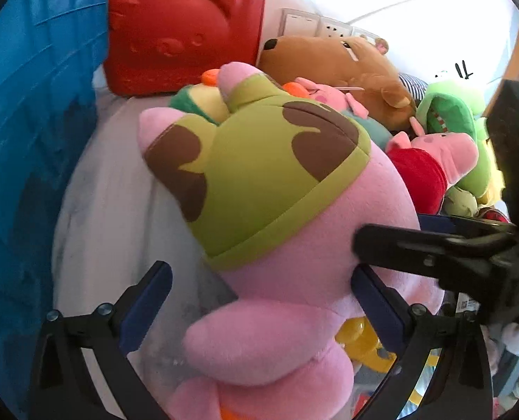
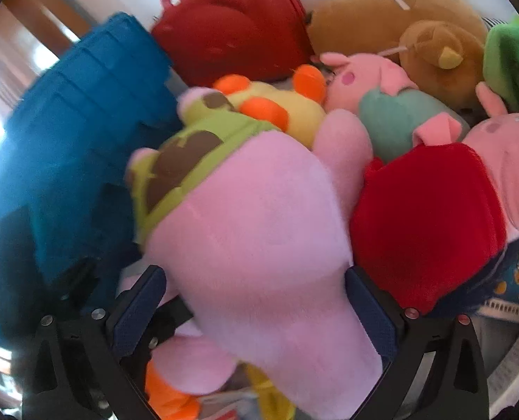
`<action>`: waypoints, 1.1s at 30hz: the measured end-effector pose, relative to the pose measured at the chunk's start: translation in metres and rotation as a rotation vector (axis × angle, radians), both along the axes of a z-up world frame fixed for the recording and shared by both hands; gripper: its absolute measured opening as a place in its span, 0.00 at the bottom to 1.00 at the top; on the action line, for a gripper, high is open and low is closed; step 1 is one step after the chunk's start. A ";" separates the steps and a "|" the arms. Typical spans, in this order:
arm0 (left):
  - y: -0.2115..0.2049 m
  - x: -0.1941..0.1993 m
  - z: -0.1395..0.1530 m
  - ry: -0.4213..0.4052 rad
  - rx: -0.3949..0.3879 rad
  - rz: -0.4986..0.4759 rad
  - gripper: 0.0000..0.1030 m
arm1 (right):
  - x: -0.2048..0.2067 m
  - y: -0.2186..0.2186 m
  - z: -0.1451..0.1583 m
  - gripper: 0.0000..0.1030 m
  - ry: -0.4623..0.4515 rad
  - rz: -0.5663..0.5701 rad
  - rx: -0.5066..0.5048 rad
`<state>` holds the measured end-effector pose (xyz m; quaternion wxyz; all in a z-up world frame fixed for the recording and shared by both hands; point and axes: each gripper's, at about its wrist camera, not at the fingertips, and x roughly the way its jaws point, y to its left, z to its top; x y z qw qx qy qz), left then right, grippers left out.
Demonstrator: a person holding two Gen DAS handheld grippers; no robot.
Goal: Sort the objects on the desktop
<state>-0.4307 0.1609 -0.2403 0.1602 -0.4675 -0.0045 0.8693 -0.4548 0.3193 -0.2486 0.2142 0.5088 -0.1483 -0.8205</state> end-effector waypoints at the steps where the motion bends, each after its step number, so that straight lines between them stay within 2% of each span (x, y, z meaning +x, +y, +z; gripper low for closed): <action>1: -0.002 -0.003 -0.003 -0.007 0.014 -0.001 1.00 | -0.003 0.001 -0.004 1.00 -0.001 -0.003 -0.003; 4: -0.003 -0.010 -0.011 -0.028 0.033 0.007 1.00 | -0.009 -0.002 -0.014 1.00 -0.006 0.005 -0.009; 6: -0.001 -0.011 -0.011 -0.025 0.048 -0.002 0.91 | -0.008 -0.006 -0.015 1.00 0.018 0.007 0.010; 7: 0.001 -0.009 -0.009 -0.013 0.046 -0.013 0.80 | -0.007 -0.008 -0.016 1.00 0.031 0.008 0.020; 8: 0.004 -0.006 -0.006 0.002 0.042 -0.026 0.77 | -0.006 -0.010 -0.015 0.98 0.041 0.008 0.031; 11: 0.008 -0.001 -0.001 0.020 0.034 -0.036 0.72 | 0.001 -0.008 -0.011 0.91 0.056 -0.005 0.026; 14: 0.010 0.008 0.012 0.043 0.030 -0.056 0.65 | 0.008 -0.005 -0.003 0.90 0.075 -0.009 0.013; 18: 0.009 0.015 0.022 0.050 0.022 -0.055 0.64 | 0.020 -0.002 0.011 0.87 0.088 -0.019 0.015; 19: 0.006 0.015 0.020 0.036 0.021 -0.044 0.65 | 0.022 -0.001 0.012 0.85 0.084 -0.023 0.019; 20: 0.004 0.015 0.018 0.020 0.021 -0.031 0.70 | 0.023 -0.002 0.012 0.83 0.075 -0.024 0.025; 21: 0.002 0.014 0.015 0.009 0.009 -0.014 0.79 | 0.024 -0.001 0.011 0.83 0.069 -0.026 0.036; 22: -0.001 0.013 0.013 0.009 -0.010 0.008 1.00 | 0.026 0.001 0.011 0.83 0.063 -0.029 0.047; 24: -0.008 0.010 0.009 0.006 -0.022 0.035 1.00 | 0.028 0.007 0.011 0.89 0.061 -0.040 0.033; 27: -0.009 0.001 0.006 -0.012 -0.008 0.004 1.00 | 0.020 0.009 0.016 1.00 0.066 -0.051 0.023; 33: -0.005 -0.020 -0.010 -0.054 0.054 -0.039 1.00 | -0.008 0.001 -0.003 1.00 0.027 -0.012 0.014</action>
